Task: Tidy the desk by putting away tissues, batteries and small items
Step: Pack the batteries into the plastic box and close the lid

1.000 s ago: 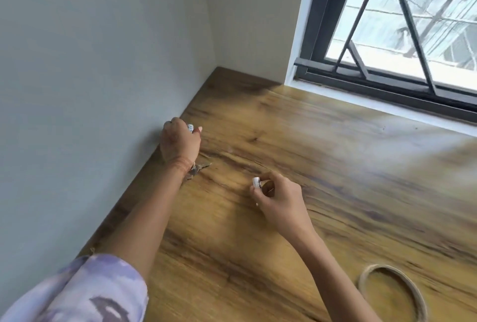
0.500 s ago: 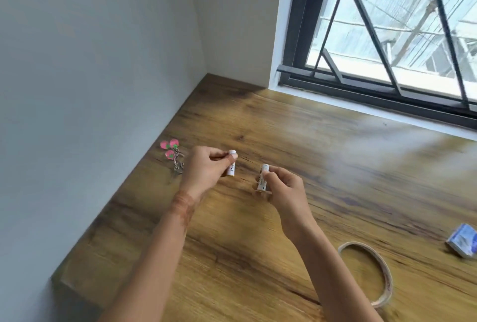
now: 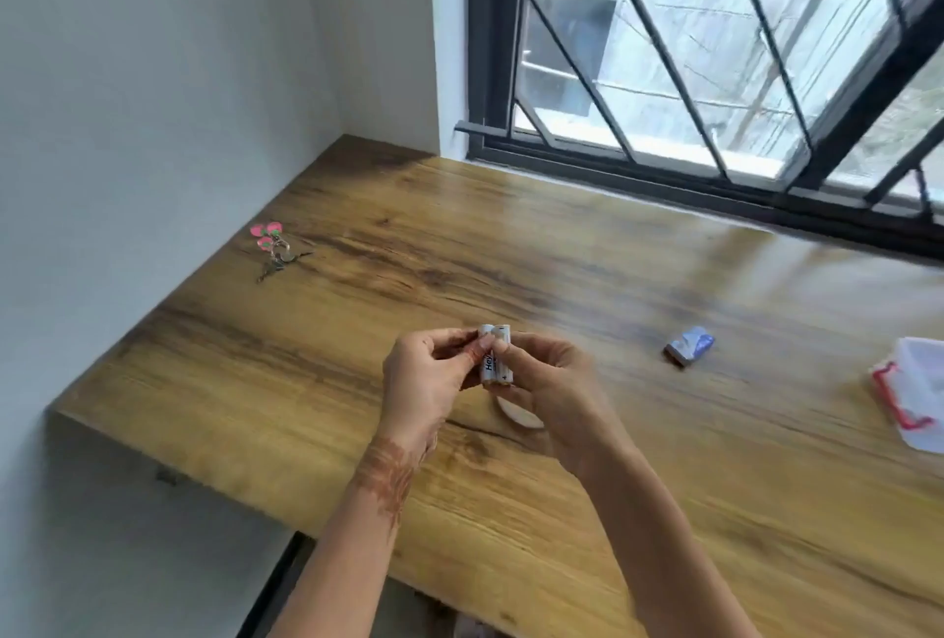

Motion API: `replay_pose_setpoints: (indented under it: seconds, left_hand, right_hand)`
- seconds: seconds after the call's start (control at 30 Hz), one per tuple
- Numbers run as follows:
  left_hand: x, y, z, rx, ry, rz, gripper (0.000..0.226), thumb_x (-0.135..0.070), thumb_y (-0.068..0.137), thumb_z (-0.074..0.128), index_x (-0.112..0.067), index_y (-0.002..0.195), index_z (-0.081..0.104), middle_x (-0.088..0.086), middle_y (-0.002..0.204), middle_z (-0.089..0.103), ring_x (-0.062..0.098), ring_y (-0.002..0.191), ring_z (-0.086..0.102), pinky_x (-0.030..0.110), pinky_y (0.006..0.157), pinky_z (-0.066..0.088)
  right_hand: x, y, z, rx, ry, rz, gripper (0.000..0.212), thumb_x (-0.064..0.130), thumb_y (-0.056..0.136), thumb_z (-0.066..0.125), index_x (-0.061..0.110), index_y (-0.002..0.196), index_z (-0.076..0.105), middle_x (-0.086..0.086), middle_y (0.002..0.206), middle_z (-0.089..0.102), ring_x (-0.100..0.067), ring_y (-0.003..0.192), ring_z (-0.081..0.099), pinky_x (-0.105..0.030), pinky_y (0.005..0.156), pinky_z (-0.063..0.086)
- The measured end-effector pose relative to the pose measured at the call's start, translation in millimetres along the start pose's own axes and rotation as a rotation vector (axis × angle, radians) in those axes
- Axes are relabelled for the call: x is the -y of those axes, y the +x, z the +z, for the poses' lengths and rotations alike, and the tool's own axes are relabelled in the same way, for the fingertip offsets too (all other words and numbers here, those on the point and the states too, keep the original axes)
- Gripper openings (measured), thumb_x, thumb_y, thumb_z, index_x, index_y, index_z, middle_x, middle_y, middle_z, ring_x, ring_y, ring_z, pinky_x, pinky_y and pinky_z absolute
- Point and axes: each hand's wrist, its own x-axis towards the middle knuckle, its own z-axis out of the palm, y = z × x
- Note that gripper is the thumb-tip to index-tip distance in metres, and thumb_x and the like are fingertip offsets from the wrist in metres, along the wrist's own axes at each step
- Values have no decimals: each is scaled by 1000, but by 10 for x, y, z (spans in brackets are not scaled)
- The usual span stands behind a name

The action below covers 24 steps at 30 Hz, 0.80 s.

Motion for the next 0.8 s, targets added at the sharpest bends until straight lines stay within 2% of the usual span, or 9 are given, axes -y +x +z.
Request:
replay_pose_setpoints:
  seconds: [0.1, 0.2, 0.3, 0.43, 0.53, 0.67, 0.73, 0.8]
  left_hand:
    - [40, -273, 377, 55, 25, -5, 16, -10, 77, 72, -6, 92, 72, 11, 84, 73, 20, 76, 70, 30, 73, 58]
    - [8, -494, 789, 173, -10, -22, 11, -6, 78, 70, -4, 89, 72, 3, 73, 73, 12, 66, 68, 23, 62, 57]
    - [5, -663, 1225, 307, 12, 5, 8, -10, 81, 66, -16, 78, 70, -8, 59, 70, 3, 56, 66, 15, 53, 51]
    - [38, -841, 1759, 415, 106, 68, 7, -20, 83, 67, -23, 79, 72, -10, 64, 70, 6, 64, 64, 19, 60, 51]
    - [81, -935, 2168, 471, 178, 90, 15, -25, 82, 68, -14, 92, 72, -6, 74, 69, 8, 71, 62, 20, 66, 50]
    - [122, -990, 2742, 494, 289, 171, 23, -23, 79, 71, -12, 99, 72, -9, 78, 68, -10, 63, 59, 7, 63, 46]
    - [118, -1007, 2986, 469, 376, 236, 30, -25, 77, 73, -13, 105, 69, -5, 91, 70, -5, 78, 62, 11, 71, 49]
    - [119, -1018, 3230, 437, 484, 329, 44, -29, 74, 75, -16, 115, 64, -3, 112, 66, 9, 101, 59, 25, 86, 49]
  right_hand:
    - [56, -333, -344, -28, -27, -28, 9, 5, 84, 62, 8, 87, 70, -9, 80, 69, -18, 75, 64, -32, 73, 51]
    - [138, -599, -730, -97, 0, -82, 17, -7, 81, 61, 3, 93, 68, -9, 78, 68, -16, 73, 62, -29, 77, 51]
    - [226, -844, -1168, -202, 20, -116, 19, -7, 79, 63, 4, 93, 69, -8, 78, 69, -14, 71, 63, -25, 73, 54]
    - [327, -1102, -1730, -311, 33, -147, 19, -8, 78, 64, 2, 95, 68, -9, 78, 69, -14, 70, 64, -23, 70, 55]
    - [409, -1236, -2191, -436, 31, -149, 18, -8, 77, 64, 3, 91, 67, -11, 76, 68, -18, 70, 63, -24, 68, 55]
    - [560, -1313, -2894, -560, -5, -157, 17, -7, 76, 67, 1, 91, 67, -6, 70, 69, -13, 65, 64, -24, 67, 57]
    - [649, -1252, -3260, -639, -87, -162, 18, -6, 76, 68, 3, 91, 66, -5, 74, 70, -12, 66, 65, -27, 70, 58]
    - [732, -1147, -3629, -741, -241, -160, 25, -3, 75, 71, 0, 99, 66, -8, 80, 70, -16, 70, 66, -34, 75, 57]
